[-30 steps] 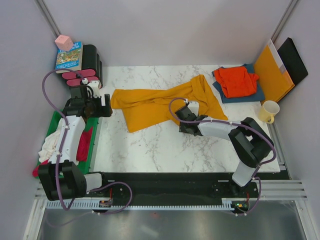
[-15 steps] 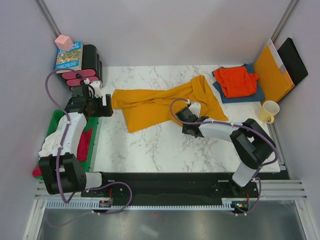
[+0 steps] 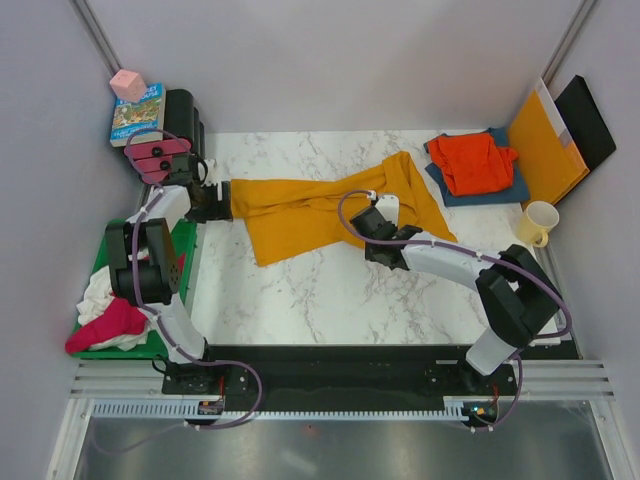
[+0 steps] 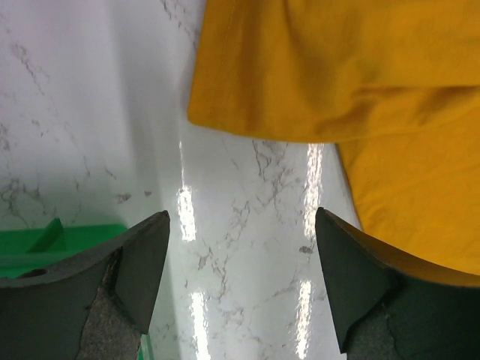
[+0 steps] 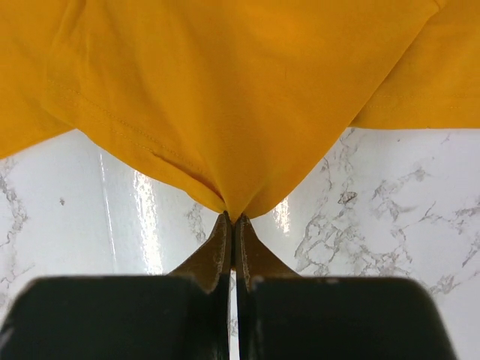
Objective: Fold and stack the t-shirts
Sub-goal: Flatten the tshirt out
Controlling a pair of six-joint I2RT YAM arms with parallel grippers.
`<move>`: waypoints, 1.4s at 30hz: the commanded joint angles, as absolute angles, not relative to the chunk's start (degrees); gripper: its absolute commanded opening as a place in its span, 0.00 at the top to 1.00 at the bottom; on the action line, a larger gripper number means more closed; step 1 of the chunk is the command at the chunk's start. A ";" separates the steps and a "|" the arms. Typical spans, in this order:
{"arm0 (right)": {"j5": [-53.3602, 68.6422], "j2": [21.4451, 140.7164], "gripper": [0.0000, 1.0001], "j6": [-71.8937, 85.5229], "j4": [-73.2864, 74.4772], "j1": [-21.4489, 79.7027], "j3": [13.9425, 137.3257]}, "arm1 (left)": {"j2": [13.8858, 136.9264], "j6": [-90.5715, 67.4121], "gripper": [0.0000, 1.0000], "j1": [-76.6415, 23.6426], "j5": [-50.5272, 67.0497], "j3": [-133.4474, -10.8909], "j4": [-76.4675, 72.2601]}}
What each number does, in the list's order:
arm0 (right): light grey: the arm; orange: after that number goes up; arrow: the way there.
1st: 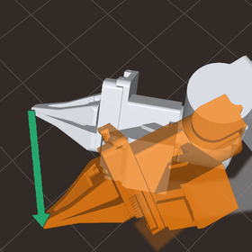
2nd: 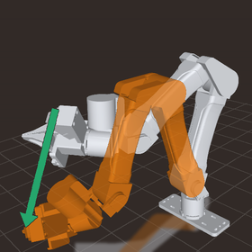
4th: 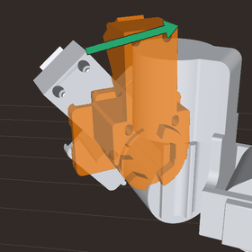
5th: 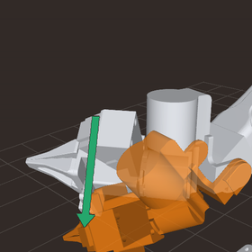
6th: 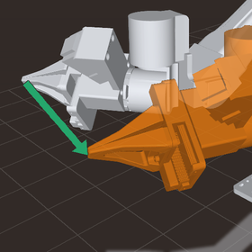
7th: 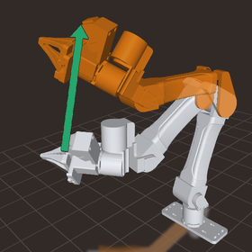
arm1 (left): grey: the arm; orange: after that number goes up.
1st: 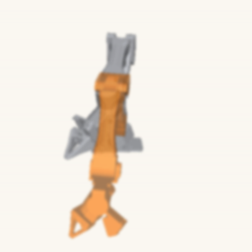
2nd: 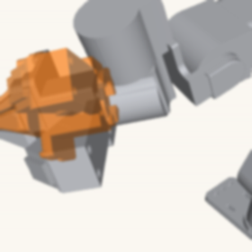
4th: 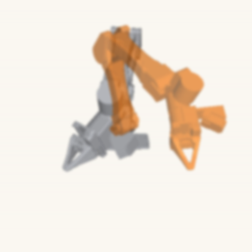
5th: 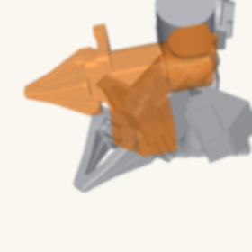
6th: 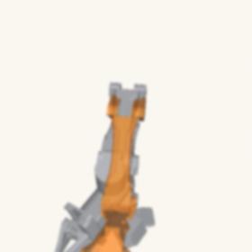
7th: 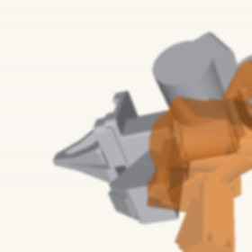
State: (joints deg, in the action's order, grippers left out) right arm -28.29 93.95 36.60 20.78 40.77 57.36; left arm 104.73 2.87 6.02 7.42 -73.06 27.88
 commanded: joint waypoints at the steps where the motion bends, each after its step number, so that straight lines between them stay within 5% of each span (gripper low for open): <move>1: -29.53 92.37 1.00 34.98 22.67 41.05 59.85 | 108.70 0.53 0.16 6.59 7.38 -79.53 24.17; 22: -28.04 96.85 1.00 35.77 22.41 41.05 62.05 | 121.90 2.02 0.35 6.24 5.89 -87.36 26.37; 29: -27.95 96.86 1.00 36.65 22.50 41.04 62.40 | 122.08 3.25 0.83 6.15 7.73 -86.58 27.51; 30: -27.86 96.59 1.00 36.74 22.41 41.04 62.23 | 121.91 3.60 0.96 6.15 7.91 -86.22 27.68; 38: -32.05 93.70 1.00 37.09 23.64 41.13 62.57 | 116.12 5.27 0.98 7.03 9.40 -80.79 27.86; 42: -41.45 84.49 1.00 30.95 29.17 40.61 71.59 | 98.69 4.57 0.98 7.91 13.87 -76.73 27.95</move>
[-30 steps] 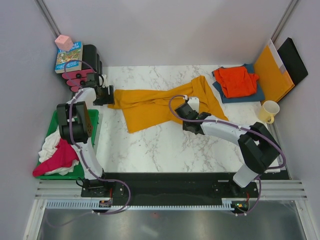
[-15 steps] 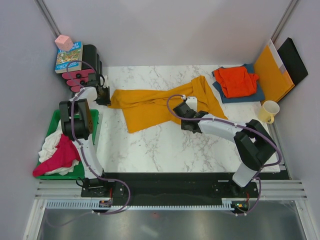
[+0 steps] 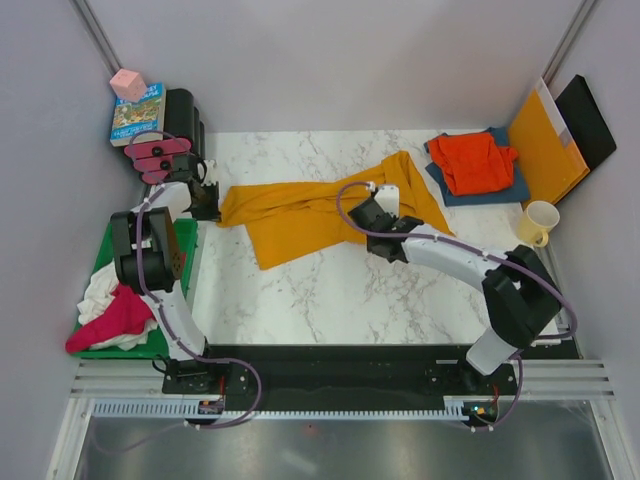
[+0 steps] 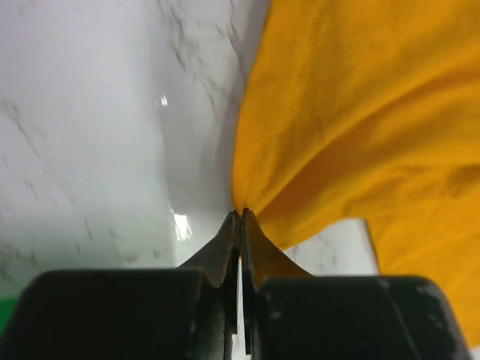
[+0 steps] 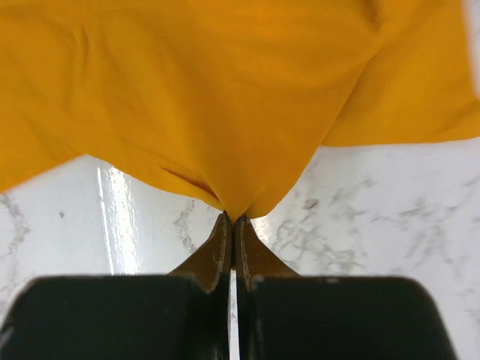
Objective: Fold and stack the t-shirts
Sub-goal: Flatten the tshirt out
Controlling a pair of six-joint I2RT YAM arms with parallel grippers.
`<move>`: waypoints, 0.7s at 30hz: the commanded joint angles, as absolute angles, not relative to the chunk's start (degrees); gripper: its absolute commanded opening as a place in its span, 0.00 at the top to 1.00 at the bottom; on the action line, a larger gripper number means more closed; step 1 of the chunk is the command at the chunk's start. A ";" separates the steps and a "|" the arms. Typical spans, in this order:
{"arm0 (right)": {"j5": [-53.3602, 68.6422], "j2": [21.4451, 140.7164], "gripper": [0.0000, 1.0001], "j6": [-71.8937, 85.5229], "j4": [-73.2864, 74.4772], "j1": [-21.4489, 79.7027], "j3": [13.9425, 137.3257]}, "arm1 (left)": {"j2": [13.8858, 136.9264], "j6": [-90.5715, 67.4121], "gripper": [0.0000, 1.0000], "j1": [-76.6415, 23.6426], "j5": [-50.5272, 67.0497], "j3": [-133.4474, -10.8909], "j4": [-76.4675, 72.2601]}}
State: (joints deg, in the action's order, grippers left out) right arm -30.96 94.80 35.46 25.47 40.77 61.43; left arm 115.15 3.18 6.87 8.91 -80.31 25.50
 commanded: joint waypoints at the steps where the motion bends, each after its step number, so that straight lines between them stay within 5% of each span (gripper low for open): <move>1: -43.05 83.07 1.00 27.02 31.27 40.34 74.07 | 95.48 4.22 0.98 8.17 15.19 -76.21 27.95; 10: -51.67 74.54 1.00 12.40 39.11 38.23 101.85 | 75.34 1.67 0.98 12.83 25.75 -95.06 42.88; 21: -50.36 69.52 1.00 7.21 45.35 38.32 126.20 | 65.39 3.34 0.98 13.62 25.84 -118.36 57.38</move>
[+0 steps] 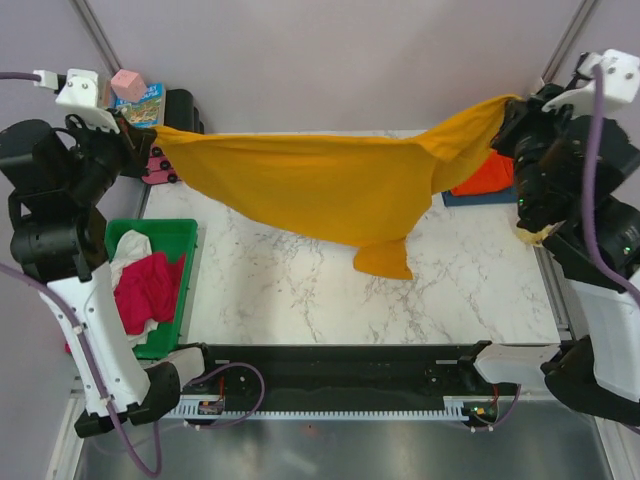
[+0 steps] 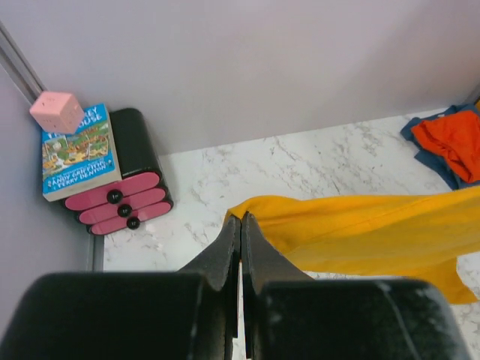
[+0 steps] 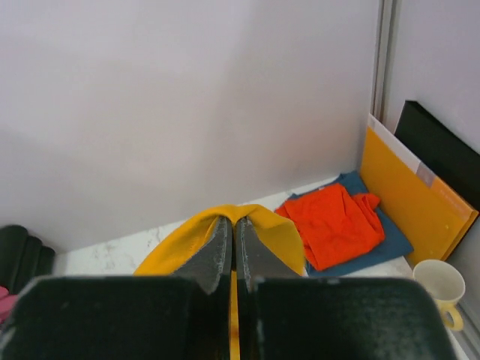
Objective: Fold and stack the t-shirts
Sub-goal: Flatten the tshirt out
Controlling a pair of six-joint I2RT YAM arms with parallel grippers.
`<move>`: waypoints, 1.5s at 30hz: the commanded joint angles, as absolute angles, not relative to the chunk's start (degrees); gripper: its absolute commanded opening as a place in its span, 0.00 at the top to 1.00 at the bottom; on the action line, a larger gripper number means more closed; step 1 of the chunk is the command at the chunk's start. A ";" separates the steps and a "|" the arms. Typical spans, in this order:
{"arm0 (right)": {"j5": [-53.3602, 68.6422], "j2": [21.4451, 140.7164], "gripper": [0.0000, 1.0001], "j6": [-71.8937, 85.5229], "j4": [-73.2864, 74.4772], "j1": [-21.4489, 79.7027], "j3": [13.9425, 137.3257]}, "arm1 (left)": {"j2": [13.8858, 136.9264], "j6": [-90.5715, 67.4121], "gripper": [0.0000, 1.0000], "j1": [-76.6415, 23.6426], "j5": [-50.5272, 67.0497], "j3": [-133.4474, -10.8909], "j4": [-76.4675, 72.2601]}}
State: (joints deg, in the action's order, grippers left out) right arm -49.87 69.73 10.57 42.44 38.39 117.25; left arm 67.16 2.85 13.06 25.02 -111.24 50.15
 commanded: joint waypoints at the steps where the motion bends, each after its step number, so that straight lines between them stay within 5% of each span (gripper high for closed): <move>1: -50.36 69.09 1.00 7.03 45.18 38.23 126.82 | 65.13 3.43 0.98 13.62 25.67 -119.61 58.00; 11: -50.27 67.49 1.00 6.86 45.97 38.32 133.13 | 58.71 2.29 0.98 13.54 20.92 -127.44 59.33; 17: -56.33 71.46 1.00 9.48 43.44 38.85 130.08 | 61.17 1.23 0.98 13.54 15.56 -121.72 58.36; 32: -45.00 69.00 1.00 8.00 45.62 38.58 141.16 | 56.95 -0.95 0.98 12.22 17.66 -133.24 58.18; 39: -48.51 70.04 1.00 10.63 40.26 38.58 120.71 | 60.11 -0.35 0.98 12.22 21.79 -121.74 56.78; 45: -38.70 82.25 1.00 13.53 39.20 28.67 122.68 | 70.56 3.68 0.98 12.22 22.15 -113.04 50.64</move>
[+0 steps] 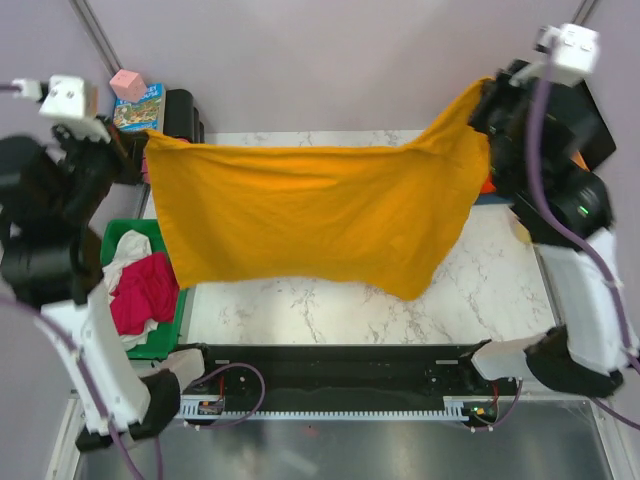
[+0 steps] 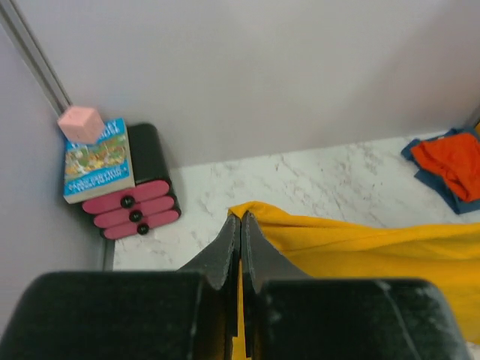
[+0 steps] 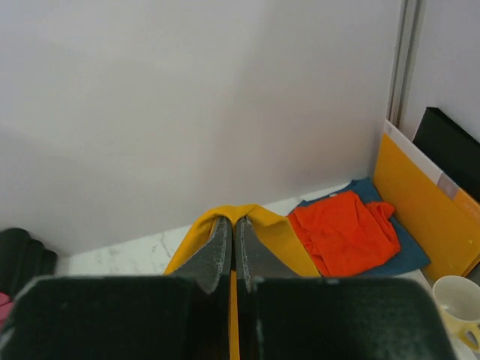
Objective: Fold and stack the t-shirts
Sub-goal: Flatten the tshirt out
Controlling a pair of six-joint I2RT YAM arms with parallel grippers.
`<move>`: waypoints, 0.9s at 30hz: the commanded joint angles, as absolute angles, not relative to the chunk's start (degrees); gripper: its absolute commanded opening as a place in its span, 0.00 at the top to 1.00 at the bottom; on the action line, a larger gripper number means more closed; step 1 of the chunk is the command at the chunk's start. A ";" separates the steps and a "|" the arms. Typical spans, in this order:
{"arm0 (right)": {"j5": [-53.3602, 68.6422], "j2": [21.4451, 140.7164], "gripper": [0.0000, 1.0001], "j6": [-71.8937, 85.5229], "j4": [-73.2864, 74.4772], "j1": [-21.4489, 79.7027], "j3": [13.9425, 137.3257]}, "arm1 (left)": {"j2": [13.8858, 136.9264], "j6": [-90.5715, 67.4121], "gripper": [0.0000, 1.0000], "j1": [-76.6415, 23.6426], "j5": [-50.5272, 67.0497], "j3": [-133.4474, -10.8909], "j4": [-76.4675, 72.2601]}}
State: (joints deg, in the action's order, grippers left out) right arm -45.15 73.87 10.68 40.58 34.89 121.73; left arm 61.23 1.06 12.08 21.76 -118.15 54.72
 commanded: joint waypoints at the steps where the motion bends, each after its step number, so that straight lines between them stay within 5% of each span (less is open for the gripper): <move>1: -37.45 84.09 1.00 14.14 39.11 25.87 123.48 | 73.27 3.78 0.98 12.22 21.97 -111.20 48.88; 8: -34.90 103.77 1.00 14.77 36.83 21.88 138.32 | 88.39 1.32 0.98 12.22 20.13 -117.67 40.96; 17: -30.68 102.85 1.00 12.39 29.97 21.88 143.72 | 96.24 -3.69 0.98 12.13 19.87 -139.04 39.46; 27: -35.76 84.22 1.00 8.18 31.20 28.03 124.99 | 73.50 -2.02 0.98 12.13 21.18 -115.87 40.69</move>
